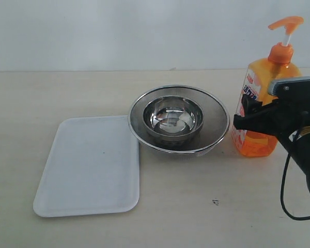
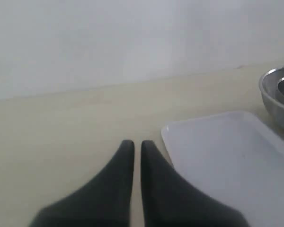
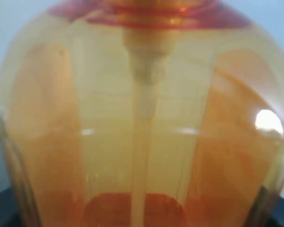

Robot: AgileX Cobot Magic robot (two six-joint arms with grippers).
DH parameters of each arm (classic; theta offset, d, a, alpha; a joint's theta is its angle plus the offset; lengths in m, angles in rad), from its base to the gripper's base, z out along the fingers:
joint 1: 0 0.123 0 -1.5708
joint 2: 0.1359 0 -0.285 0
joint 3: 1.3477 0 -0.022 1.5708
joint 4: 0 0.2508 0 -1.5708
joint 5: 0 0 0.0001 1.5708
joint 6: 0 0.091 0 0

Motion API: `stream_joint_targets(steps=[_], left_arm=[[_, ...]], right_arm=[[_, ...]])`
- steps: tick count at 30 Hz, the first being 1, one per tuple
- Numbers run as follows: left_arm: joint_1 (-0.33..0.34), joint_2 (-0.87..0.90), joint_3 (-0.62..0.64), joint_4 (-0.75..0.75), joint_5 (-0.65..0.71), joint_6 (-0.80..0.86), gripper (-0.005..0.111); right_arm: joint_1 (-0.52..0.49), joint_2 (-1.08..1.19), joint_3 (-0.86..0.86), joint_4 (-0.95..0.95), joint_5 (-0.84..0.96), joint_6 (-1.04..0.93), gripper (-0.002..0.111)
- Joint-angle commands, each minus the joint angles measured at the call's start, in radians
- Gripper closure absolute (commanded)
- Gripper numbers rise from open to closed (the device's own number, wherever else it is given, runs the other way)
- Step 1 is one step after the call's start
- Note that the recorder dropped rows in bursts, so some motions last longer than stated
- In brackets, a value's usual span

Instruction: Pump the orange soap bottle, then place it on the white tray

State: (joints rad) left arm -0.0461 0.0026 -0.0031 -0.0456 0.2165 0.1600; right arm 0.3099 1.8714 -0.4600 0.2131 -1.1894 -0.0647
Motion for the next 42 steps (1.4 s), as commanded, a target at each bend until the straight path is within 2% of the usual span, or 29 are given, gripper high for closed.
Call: stream_joint_targets(steps=[1,5,11,13,16,21,29,36,42], left_arm=[[0.004,-0.003,0.003,0.001,-0.168,-0.001,0.102],[0.004,-0.003,0.003,-0.004,-0.335,-0.019,0.102],[0.004,-0.003,0.003,-0.094,-0.460,-0.465,0.102],[0.004,-0.003,0.003,-0.088,-0.462,-0.585,0.102],[0.002,-0.003,0.003,-0.034,-0.388,-0.664,0.102],[0.002,-0.003,0.003,-0.024,-0.260,-0.669,0.102],[-0.019,0.070,0.003,-0.009,-0.216,-0.653,0.102],[-0.113,0.215,-0.064,0.012,-0.223,-0.653,0.102],[-0.238,0.397,-0.144,0.046,-0.223,-0.653,0.102]], right_arm=[[0.001,-0.001,-0.008,-0.003,-0.032,-0.013,0.109],[0.001,-0.001,-0.008,-0.003,-0.032,-0.016,0.109],[0.001,-0.001,-0.010,-0.003,-0.032,-0.150,0.109],[0.001,-0.001,-0.010,-0.015,-0.032,-0.175,0.109],[0.001,-0.001,-0.010,-0.052,-0.032,-0.218,0.109],[0.001,-0.001,-0.023,-0.081,-0.032,-0.313,0.109],[0.001,-0.001,-0.030,-0.095,-0.032,-0.422,0.109],[0.001,-0.001,-0.031,-0.095,-0.032,-0.428,0.109],[0.001,-0.001,-0.052,-0.095,-0.032,-0.426,0.109]])
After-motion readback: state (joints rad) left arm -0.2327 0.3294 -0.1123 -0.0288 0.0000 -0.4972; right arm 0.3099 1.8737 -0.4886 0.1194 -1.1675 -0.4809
